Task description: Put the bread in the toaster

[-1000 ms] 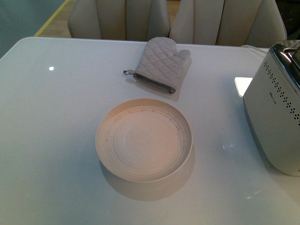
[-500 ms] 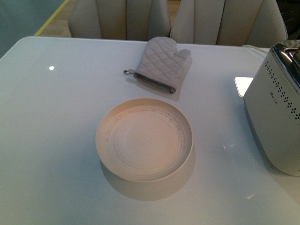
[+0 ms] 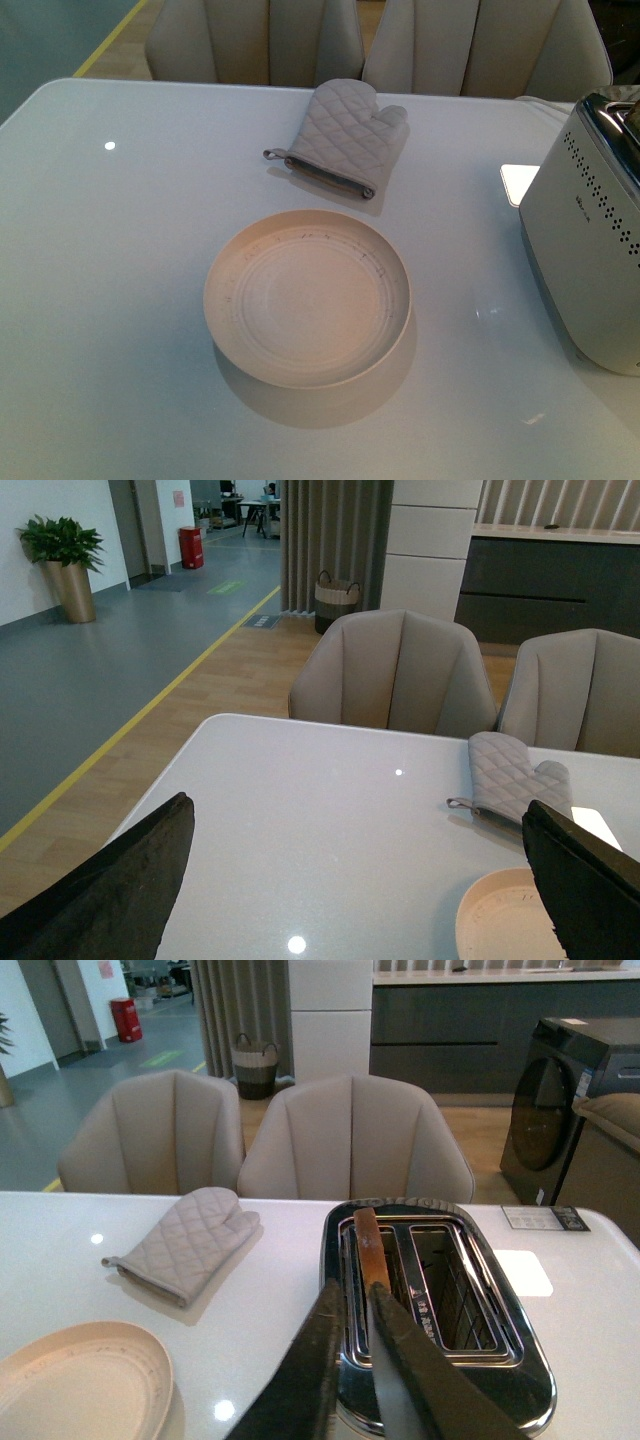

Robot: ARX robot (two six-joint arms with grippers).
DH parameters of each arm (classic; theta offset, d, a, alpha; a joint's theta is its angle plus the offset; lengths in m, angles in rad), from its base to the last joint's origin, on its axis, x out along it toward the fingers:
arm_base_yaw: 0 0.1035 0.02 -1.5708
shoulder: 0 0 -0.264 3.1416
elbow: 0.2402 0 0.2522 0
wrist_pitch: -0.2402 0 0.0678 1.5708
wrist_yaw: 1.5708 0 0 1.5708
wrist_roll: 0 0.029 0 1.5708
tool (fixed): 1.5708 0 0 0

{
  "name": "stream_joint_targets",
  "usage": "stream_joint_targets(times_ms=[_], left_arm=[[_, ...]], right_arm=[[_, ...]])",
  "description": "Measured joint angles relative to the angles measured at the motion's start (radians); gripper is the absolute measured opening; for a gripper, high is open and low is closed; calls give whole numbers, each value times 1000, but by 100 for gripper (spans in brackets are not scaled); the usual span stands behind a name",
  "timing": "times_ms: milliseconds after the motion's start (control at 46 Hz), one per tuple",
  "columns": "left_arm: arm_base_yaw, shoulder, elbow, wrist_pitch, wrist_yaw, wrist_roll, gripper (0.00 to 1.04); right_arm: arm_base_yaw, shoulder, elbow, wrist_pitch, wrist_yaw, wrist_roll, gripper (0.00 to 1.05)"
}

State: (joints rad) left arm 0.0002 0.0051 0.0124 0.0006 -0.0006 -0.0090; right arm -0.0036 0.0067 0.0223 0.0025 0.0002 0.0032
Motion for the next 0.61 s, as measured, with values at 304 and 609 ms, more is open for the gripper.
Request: stream_joint_targets(times_ms=[304,609], left_arm=[[0,0,0,0,0,0,98],[0,0,0,0,0,0,98]], right_arm=[[0,0,0,0,0,0,77],[0,0,0,0,0,0,96]])
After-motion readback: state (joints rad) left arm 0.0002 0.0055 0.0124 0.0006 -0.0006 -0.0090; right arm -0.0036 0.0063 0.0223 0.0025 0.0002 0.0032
